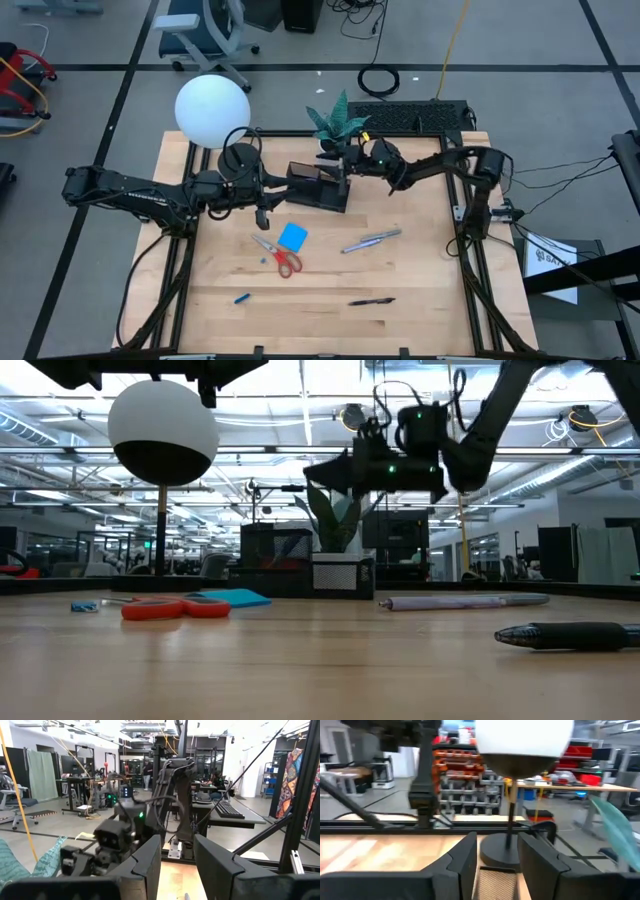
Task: Pick and place office supplies into organizer
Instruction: Put the gray pen into the desk organizer
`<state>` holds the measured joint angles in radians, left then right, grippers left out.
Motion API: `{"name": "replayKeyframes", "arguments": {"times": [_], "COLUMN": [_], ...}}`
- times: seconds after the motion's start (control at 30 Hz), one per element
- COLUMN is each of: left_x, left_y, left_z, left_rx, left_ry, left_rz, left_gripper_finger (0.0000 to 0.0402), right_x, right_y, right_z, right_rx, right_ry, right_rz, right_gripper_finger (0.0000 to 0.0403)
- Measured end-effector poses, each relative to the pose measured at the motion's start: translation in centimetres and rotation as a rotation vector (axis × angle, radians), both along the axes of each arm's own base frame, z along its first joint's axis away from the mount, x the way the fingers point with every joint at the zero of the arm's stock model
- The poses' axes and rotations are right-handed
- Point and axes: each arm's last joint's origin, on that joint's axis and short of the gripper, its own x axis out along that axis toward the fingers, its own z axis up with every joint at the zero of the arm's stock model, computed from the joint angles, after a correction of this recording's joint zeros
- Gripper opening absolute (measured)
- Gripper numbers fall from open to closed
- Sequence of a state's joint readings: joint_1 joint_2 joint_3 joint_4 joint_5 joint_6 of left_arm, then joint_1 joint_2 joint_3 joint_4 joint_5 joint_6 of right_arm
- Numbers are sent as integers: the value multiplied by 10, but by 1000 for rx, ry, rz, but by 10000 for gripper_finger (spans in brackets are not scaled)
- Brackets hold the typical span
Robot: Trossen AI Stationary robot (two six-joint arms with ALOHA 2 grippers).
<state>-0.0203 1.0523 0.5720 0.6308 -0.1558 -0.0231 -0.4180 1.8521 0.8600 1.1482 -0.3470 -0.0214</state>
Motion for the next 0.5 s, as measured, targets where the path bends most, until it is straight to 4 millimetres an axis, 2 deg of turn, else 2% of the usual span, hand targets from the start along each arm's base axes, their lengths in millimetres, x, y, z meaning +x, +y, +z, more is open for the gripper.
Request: {"name": "replayKeyframes", "arguments": {"times": [0.23,0.43,0.5], "left_x": [0,0,0], "left_y": [0,0,0], "left_z": [-1,-1,-1], "left_rx": [0,-5,-5], "left_ry": [7,5,5], "left_rz": [0,-1,-2], "left_gripper_finger": [124,124,124], "right_x": [-8,-24,-31], "right_y": [31,49,56], "right_z": [26,55,59], "right_rx": [-51,-49,-25], "right_ry": [189,232,293], "right_rz": [70,105,125], "right_gripper_finger": [126,125,125]}}
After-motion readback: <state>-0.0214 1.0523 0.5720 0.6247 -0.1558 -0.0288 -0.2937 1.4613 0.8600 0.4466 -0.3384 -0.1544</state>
